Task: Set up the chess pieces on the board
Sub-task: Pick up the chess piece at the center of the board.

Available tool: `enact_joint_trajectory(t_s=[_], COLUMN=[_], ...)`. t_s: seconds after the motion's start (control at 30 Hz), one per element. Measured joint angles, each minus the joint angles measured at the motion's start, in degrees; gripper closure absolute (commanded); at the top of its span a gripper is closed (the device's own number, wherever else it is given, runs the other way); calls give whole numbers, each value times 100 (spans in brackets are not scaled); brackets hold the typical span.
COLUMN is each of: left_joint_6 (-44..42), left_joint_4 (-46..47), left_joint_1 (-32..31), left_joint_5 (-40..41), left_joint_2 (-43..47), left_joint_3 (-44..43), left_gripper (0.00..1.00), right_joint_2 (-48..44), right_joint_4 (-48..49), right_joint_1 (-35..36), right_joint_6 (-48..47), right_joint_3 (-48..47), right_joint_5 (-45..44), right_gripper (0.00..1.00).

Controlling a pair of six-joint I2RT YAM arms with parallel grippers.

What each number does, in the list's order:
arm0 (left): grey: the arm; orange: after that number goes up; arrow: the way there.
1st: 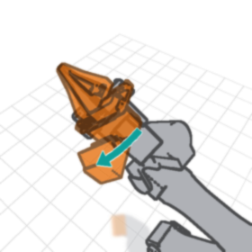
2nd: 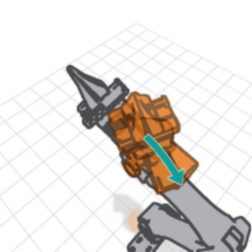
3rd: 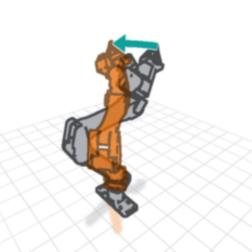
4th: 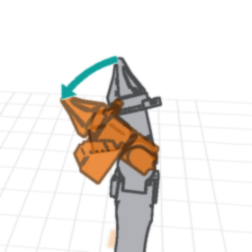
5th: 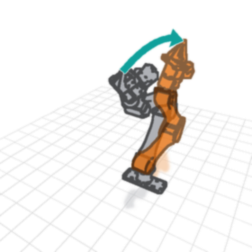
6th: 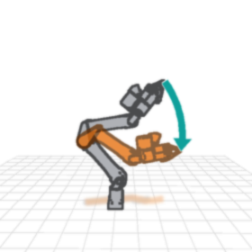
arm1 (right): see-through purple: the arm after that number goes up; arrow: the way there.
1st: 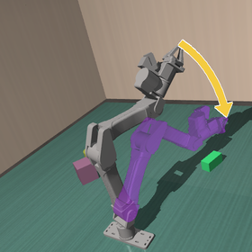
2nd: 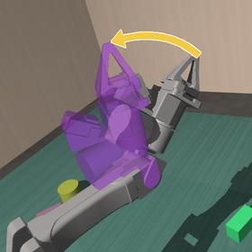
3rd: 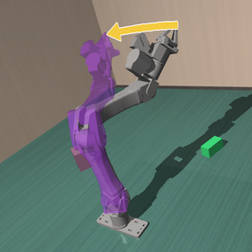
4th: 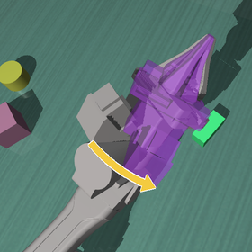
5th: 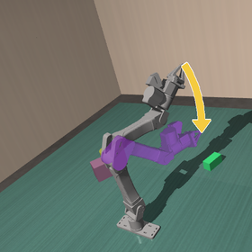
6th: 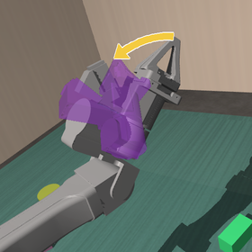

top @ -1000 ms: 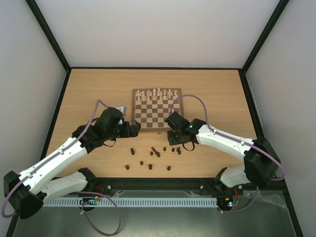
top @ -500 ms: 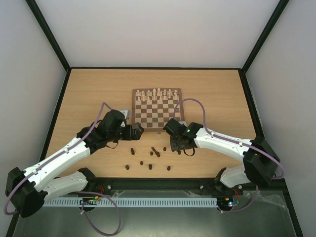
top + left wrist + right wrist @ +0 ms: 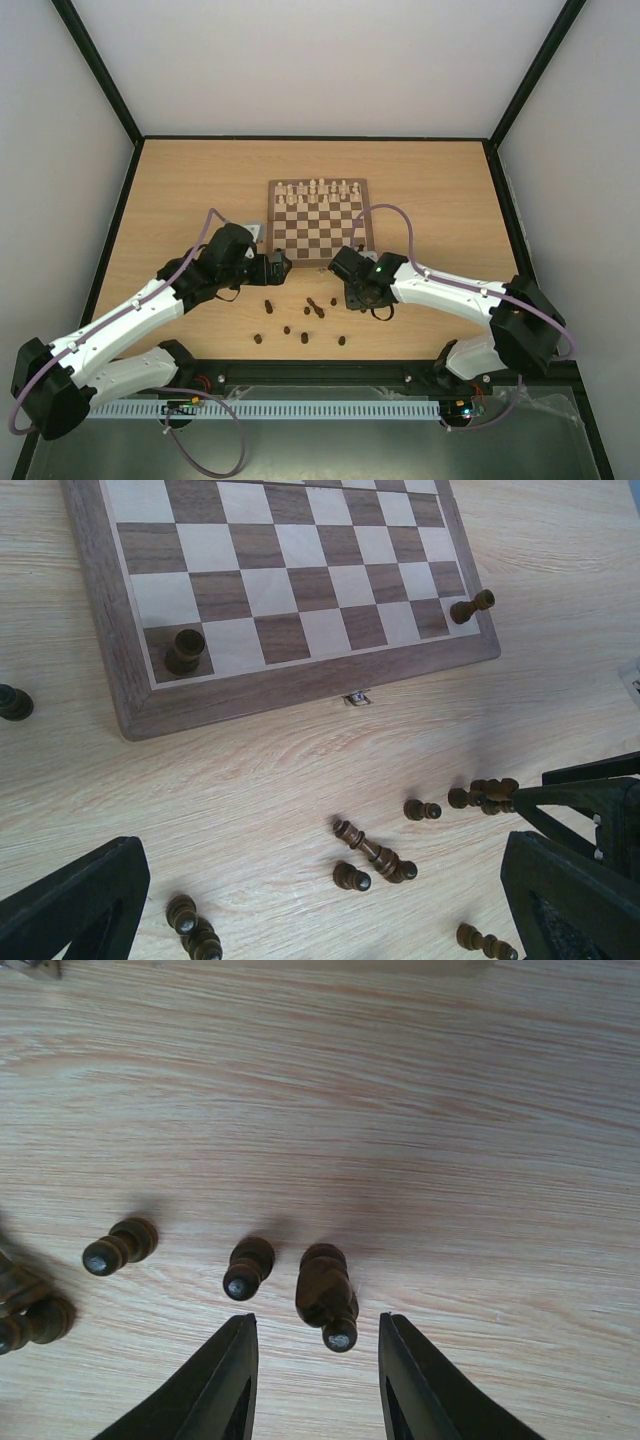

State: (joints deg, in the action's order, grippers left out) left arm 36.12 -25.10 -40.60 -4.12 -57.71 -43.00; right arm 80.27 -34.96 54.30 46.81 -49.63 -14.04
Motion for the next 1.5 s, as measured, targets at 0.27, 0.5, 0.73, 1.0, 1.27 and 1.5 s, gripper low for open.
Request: enact_joint_trajectory(t_s=[0.27,0.5,0.73,1.0,1.27,1.5], left_joint_6=[-20,-33,-66,-81,-107,-122], left_joint_4=[20,28,26,28,33,39], left_joint_1=[0,0,0,0,0,7], left_joint_5=[-2,0,0,2,2,2], left_joint_2=[0,0,-2,-2,-57,-101], left_joint_3=[2,55,74,74,76,81], left_gripper=[1,1,1,0,0,1], right_joint_2=[199,273,282,404,496,498], right_joint_4=[15,35,76,197,293,354], right_joint_1=[2,4,-9,-52,-103,-236], right_joint_6=[42,44,42,9,-46,-120], right_joint_3=[85,107,107,107,107,107], right_joint_5=[0,-66,-98,-101,-96,-90], right_gripper=[70,73,74,77,85,86])
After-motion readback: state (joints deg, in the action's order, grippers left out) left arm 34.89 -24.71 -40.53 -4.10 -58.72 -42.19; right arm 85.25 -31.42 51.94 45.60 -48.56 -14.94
